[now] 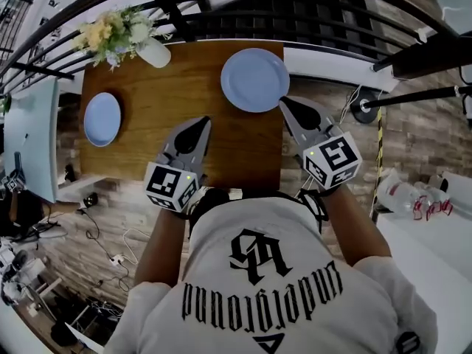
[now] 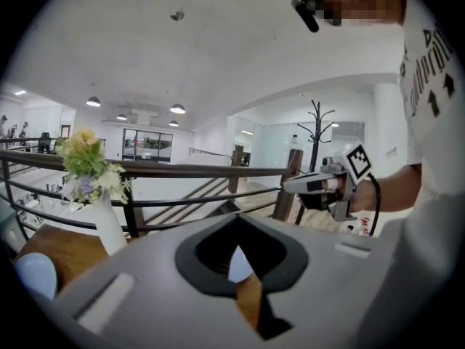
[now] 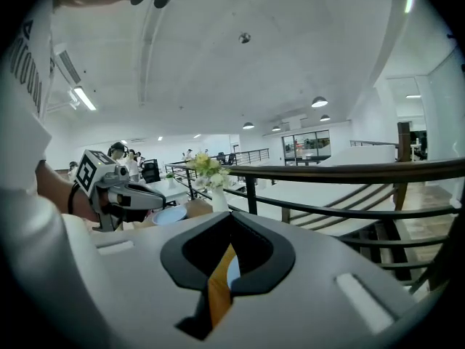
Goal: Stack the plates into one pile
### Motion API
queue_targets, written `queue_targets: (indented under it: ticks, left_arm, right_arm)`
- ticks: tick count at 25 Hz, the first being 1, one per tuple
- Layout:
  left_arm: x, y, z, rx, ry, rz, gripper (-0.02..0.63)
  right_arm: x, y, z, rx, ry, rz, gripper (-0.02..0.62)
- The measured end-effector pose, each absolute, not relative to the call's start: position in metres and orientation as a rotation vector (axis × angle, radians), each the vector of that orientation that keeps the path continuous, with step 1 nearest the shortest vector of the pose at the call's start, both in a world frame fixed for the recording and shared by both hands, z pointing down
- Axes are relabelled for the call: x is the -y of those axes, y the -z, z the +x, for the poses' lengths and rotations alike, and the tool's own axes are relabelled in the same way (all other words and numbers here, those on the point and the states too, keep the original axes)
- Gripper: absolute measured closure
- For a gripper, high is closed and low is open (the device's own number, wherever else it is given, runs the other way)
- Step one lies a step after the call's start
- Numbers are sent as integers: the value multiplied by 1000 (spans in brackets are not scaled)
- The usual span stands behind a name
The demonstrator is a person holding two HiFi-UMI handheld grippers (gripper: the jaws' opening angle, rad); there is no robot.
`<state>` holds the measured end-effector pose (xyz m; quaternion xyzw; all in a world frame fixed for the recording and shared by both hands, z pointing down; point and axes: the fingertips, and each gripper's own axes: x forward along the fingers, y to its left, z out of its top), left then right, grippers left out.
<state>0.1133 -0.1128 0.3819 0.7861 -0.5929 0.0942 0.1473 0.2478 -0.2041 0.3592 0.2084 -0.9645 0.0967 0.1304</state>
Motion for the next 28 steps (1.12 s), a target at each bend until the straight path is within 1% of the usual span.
queue_targets:
  ticks: [6, 11, 17, 28]
  left_arm:
    - [65, -374, 71, 1801, -240, 2194, 560]
    - [4, -366, 31, 1900, -183, 2136, 560]
    - [-84, -349, -15, 1993, -148, 2098, 560]
    - [-280, -321, -119, 2192, -131, 1993, 560]
  right_arm:
    - [170, -348, 199, 2833, -234, 508, 592]
    - [117, -340, 153, 2848, -186, 415, 592]
    - [30, -325, 100, 2874, -150, 318, 592]
    - [-154, -305, -32, 2926, -59, 65, 592]
